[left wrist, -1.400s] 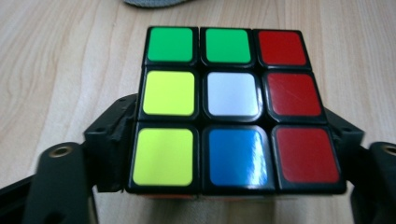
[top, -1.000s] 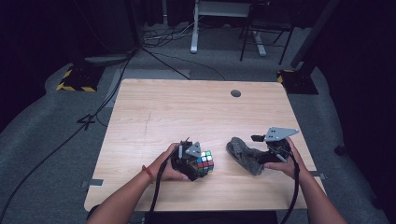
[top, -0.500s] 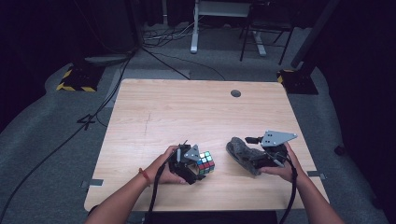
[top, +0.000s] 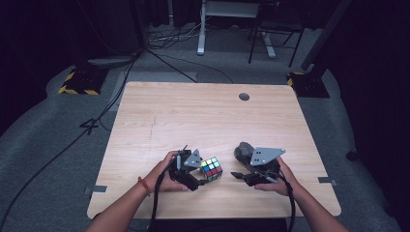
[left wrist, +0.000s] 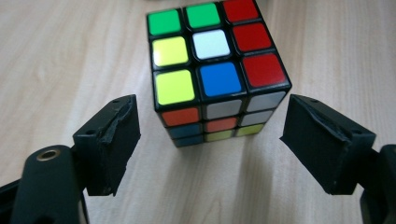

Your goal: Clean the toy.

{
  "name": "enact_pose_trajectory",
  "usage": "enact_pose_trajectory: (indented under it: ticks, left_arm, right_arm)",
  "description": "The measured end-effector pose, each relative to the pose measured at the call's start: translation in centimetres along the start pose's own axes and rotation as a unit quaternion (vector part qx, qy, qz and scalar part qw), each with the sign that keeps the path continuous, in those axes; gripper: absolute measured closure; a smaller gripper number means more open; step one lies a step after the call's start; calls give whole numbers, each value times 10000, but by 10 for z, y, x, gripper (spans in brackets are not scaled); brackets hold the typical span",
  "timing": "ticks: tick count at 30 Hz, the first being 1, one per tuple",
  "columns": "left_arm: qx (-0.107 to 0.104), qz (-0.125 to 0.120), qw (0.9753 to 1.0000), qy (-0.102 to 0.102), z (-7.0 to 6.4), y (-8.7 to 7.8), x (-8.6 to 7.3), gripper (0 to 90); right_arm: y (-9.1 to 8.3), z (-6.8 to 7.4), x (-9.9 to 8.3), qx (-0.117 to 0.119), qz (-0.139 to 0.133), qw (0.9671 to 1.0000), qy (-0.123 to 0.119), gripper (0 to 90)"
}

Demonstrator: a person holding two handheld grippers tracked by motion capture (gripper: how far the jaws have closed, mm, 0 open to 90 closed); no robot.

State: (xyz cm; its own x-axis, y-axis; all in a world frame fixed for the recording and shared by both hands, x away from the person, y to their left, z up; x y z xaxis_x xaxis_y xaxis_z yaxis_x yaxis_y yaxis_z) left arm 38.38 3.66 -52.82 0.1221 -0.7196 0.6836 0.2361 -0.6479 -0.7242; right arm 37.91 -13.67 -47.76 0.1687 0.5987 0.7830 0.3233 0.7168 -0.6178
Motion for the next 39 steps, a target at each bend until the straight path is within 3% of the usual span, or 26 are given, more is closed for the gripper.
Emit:
enact_pose_trajectory:
  ticks: [4,7,10,17,31,38,39]
  left_arm:
    - [29,-53,10000,21,-3,0,4,173]
    - [-36,28,10000,13,-4,2,4,228]
    - [-83,95,9999,15,-7,3,2,202]
    - [-126,162,9998,59,-13,-1,-2,220]
    - [204,-316,9993,46,-6,-18,13,235]
    - [-175,-92,9998,17,-8,-10,3,280]
    - [-137,-61,9999,48,-10,-8,3,276]
  right_arm:
    - [10,-1,-8,84,138,9998,65,408]
    - [14,-3,-12,77,177,9997,133,427]
    - [19,-2,-16,128,212,9995,171,430]
    - [32,10,-19,233,385,9990,-5,442]
    - [41,8,-17,157,278,9995,60,471]
    - [43,11,-17,187,308,9993,13,465]
    - [43,11,-17,201,300,9993,27,465]
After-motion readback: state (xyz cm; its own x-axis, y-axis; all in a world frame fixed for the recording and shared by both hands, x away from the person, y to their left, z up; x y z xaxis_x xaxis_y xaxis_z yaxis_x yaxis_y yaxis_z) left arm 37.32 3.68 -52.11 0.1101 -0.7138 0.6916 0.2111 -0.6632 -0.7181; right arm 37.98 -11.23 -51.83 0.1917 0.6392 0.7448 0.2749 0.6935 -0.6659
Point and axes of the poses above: each handheld gripper's, and its own axes: y roughly forward along the jaws, x roughly out of its top, z roughly to its left, the point moved 8 cm from there along y, roughly forward along the jaws, and after that the axes turned 3 degrees about y, right-handed, at the moved point
